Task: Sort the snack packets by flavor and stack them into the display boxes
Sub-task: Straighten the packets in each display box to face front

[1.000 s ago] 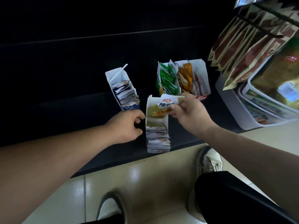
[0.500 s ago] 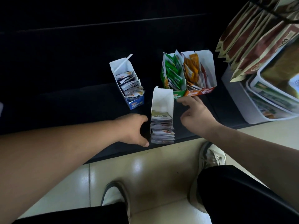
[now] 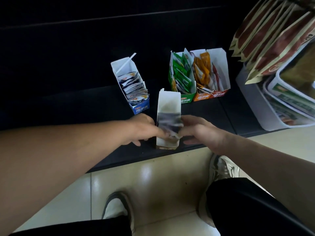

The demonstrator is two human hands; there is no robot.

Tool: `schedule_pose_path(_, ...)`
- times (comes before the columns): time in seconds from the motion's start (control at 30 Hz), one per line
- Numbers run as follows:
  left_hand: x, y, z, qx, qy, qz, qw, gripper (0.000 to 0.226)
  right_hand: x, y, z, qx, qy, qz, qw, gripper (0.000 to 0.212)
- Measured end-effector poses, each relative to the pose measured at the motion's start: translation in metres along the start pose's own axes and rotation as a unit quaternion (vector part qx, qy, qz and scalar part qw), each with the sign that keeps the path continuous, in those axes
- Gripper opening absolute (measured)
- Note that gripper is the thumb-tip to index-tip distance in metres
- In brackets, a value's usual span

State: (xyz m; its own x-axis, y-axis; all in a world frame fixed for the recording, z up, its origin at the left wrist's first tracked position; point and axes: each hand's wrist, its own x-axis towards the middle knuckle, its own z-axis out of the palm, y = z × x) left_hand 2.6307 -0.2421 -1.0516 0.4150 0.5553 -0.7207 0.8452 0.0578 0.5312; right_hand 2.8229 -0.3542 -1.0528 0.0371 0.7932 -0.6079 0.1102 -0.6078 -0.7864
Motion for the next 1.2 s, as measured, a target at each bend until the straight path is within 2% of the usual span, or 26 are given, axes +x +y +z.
schedule_pose_path(0.13, 0.005, 0.009, 0.013, -0.032, 0.083, -0.039, 0.995, 0.056, 0.0, -0.002, -0.004, 0.043, 0.038, -0.003, 0.998, 0.048)
schedule_pose_path(0.23, 0.004, 0.01, 0.017, -0.021, 0.085, -0.017, 0.996, 0.05, 0.002, -0.001, -0.001, 0.022, 0.139, 0.004, 0.99, 0.041)
schedule_pose_path(0.3, 0.002, 0.008, 0.015, -0.019, 0.079, -0.009, 0.997, 0.044, 0.003, -0.002, 0.0, 0.011, 0.165, 0.007, 0.986, 0.029)
schedule_pose_path(0.37, -0.001, 0.005, 0.013, -0.017, 0.073, 0.001, 0.997, 0.034, 0.004, -0.004, 0.003, 0.016, 0.17, 0.011, 0.985, 0.023)
schedule_pose_path(0.5, -0.003, -0.004, 0.012, -0.017, 0.053, 0.018, 0.998, 0.018, 0.015, -0.012, 0.009, 0.024, 0.19, 0.022, 0.981, 0.033)
schedule_pose_path(0.77, 0.007, -0.012, 0.023, -0.038, -0.001, 0.007, 0.999, 0.02, 0.042, -0.024, 0.016, 0.033, 0.206, 0.066, 0.976, 0.042)
schedule_pose_path(0.93, 0.031, -0.004, 0.005, -0.054, 0.071, 0.013, 0.996, 0.026, 0.046, -0.03, 0.026, 0.086, 0.149, -0.021, 0.985, 0.024)
schedule_pose_path(1.0, 0.039, 0.001, -0.007, -0.072, 0.102, 0.024, 0.992, 0.019, 0.052, -0.026, 0.03, 0.052, 0.175, -0.026, 0.983, 0.025)
schedule_pose_path(1.1, 0.044, -0.004, -0.021, -0.059, 0.152, 0.06, 0.985, 0.016, 0.057, -0.02, 0.033, -0.031, 0.237, 0.003, 0.971, 0.042)
schedule_pose_path(1.2, 0.038, -0.015, -0.031, 0.033, 0.203, 0.109, 0.973, 0.016, 0.049, -0.026, 0.03, -0.16, 0.253, -0.058, 0.952, 0.026)
